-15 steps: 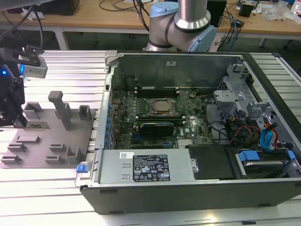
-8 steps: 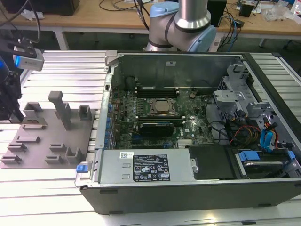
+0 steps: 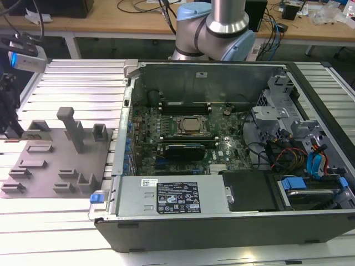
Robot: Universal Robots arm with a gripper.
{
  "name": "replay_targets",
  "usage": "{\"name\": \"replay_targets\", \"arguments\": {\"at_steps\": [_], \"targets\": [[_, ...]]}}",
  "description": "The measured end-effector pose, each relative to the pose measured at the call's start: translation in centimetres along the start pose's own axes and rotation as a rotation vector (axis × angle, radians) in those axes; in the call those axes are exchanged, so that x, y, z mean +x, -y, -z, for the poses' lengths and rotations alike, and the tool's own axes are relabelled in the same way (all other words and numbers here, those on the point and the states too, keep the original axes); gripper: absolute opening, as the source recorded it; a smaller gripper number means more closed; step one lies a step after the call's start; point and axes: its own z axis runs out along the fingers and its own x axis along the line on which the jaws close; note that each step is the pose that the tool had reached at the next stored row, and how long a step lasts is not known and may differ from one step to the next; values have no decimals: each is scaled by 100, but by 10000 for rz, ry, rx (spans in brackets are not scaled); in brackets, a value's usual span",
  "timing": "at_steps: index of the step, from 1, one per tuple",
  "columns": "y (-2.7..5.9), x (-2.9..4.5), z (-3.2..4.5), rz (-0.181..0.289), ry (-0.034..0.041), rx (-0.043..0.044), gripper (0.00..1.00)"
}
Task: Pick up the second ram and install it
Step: 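Pick up the second ram and move it above second insertion slot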
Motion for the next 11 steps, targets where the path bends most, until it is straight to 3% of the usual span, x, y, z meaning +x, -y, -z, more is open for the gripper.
{"name": "replay_targets", "arguments": {"at_steps": [5,11], "targets": [[-5,-6,106,0,0,-1,11],[-16,-21,337,0,-1,-1,11]]}}
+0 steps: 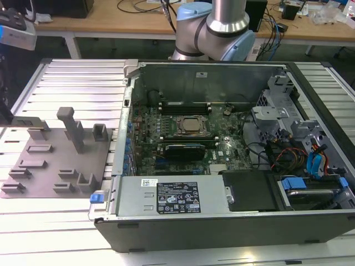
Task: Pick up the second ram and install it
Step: 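Pick up the second ram and move it above second insertion slot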
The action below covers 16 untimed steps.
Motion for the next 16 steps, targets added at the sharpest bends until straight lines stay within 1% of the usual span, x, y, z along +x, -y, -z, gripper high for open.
{"name": "replay_targets", "arguments": {"at_steps": [5,6,8,11,13,16], "targets": [[-8,-11,166,-1,1,1,11],[-9,-12,188,0,0,0,11],[-13,-17,261,-1,1,1,11],[-16,-22,343,0,0,0,11],[-20,-28,433,0,1,1,11],[-24,-36,506,-1,1,1,11]]}}
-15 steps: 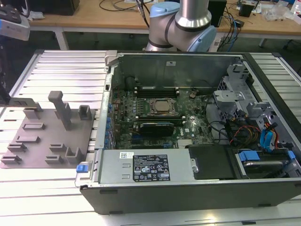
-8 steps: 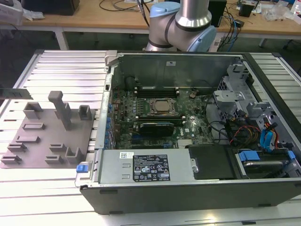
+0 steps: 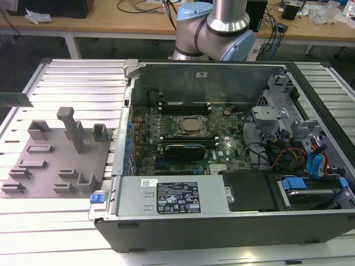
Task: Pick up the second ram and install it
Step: 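Pick up the second ram and move it above second insertion slot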
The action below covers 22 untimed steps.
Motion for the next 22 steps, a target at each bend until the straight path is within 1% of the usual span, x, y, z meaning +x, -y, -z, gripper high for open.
{"name": "replay_targets", "arguments": {"at_steps": [3,5,6,7,8,10,15,16,17,19,22], "targets": [[-3,-6,73,0,0,0,11],[-8,-12,164,0,0,0,11],[-10,-17,223,0,0,0,11],[-12,-21,262,0,0,0,11],[-14,-23,297,0,0,0,11],[-16,-26,341,0,1,1,11],[-16,-26,343,1,37,-2,11],[-5,-26,344,4,38,-1,11],[41,-28,345,3,38,-1,11],[201,-35,351,1,37,-2,11],[528,-52,361,0,36,-19,11]]}}
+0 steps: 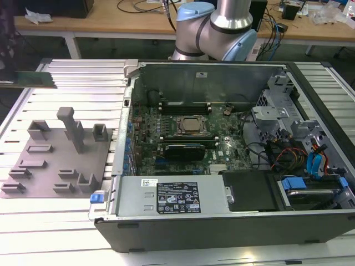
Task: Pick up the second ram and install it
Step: 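Pick up the second ram and move it above second insertion slot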
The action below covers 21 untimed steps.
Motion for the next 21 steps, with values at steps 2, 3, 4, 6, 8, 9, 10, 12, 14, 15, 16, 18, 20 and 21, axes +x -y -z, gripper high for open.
{"name": "replay_targets", "arguments": {"at_steps": [2,3,4,6,8,9,10,12,14,15,16,18,20,21], "targets": [[107,-5,3,2,0,-5,11],[197,-11,5,0,0,-10,11],[294,-16,7,0,0,-16,11],[482,-28,10,-1,-1,-25,11],[713,-40,14,-1,-1,-31,11],[807,-44,17,0,-2,-34,11],[876,-48,17,-2,-1,-33,11],[955,-50,18,0,-1,-34,11],[1107,-57,20,-1,-2,-34,11],[1169,-60,21,1,-2,-35,11],[1255,-65,22,-1,-1,-35,11],[1383,-71,25,0,-2,-35,11],[1515,-78,27,-1,-1,-35,11],[1560,-80,28,1,-1,-35,11]]}}
